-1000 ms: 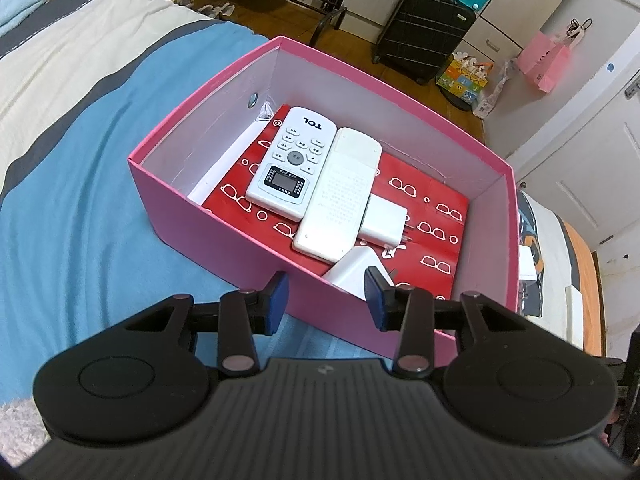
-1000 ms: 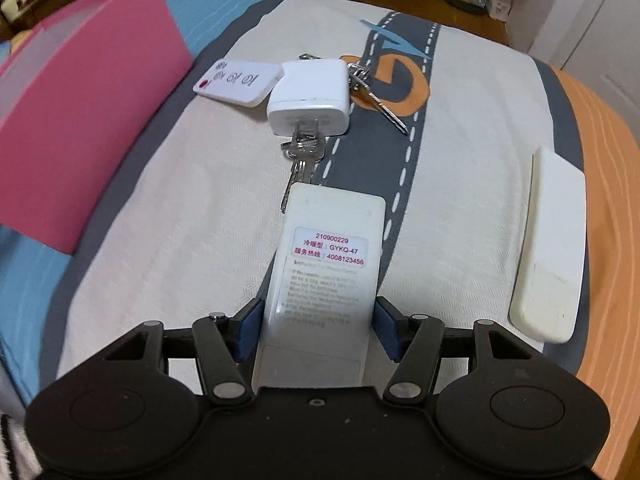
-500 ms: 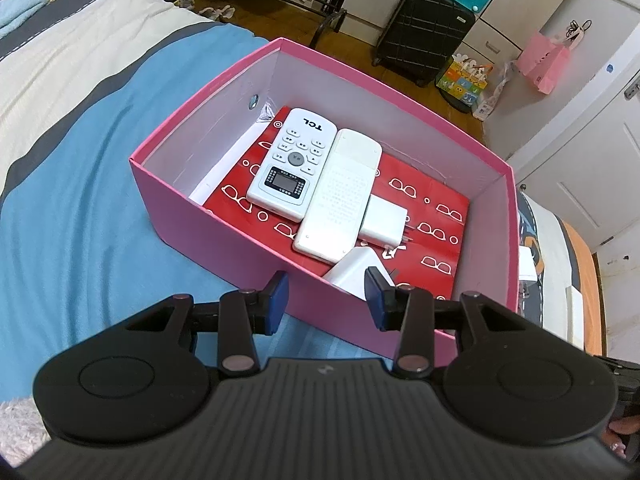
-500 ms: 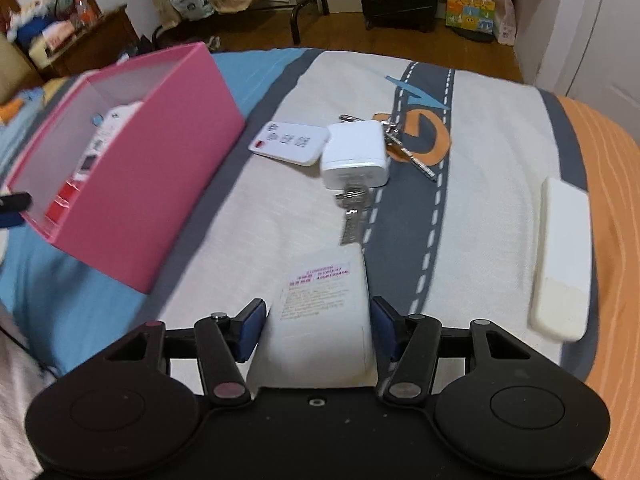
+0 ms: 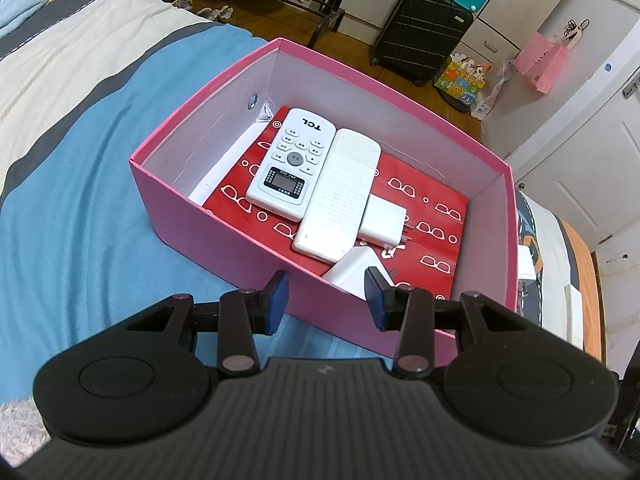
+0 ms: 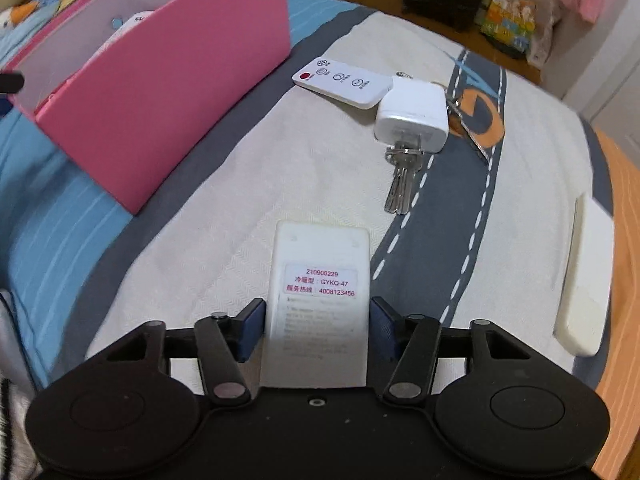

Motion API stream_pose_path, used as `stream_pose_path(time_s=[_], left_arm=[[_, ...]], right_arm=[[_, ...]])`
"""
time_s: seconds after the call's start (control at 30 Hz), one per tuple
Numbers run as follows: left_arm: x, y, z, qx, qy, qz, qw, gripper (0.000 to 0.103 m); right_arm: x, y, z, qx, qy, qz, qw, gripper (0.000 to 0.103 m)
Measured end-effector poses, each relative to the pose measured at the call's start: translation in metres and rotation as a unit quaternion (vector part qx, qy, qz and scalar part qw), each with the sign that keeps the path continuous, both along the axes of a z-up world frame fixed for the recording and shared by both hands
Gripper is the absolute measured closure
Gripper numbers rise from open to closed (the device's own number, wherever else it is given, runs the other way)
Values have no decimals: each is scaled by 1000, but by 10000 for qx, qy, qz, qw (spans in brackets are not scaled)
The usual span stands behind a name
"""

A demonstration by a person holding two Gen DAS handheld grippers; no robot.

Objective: Organize rigid objects
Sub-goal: 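Carry the labelled remote with the right gripper over the pink box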

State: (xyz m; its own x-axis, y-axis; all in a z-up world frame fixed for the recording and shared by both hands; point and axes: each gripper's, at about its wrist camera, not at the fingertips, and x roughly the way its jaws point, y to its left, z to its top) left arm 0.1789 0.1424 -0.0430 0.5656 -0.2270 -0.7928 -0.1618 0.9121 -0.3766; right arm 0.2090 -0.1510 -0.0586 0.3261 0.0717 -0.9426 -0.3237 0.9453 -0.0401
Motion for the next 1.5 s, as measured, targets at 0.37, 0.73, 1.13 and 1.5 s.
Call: stream_pose_path(time_s=[0.37,0.73,1.13,1.5], left_arm=[[0,0,0,-4,-1,4,10000,63],[0,2,-1,-82,15,4,10000,63],[1,12,-7,-386,-3,-40,9992,63],[1,15,-9,-506,-7,-67,9987,63]], right_arm=[[-10,5,81,1191,-882,-196,9888,42],[27,88,160,2326,-1468,655,9592,42],[108,177,65,1309,-859,173,9875,42],[122,193,38,-644,-960,-203,9931,42]])
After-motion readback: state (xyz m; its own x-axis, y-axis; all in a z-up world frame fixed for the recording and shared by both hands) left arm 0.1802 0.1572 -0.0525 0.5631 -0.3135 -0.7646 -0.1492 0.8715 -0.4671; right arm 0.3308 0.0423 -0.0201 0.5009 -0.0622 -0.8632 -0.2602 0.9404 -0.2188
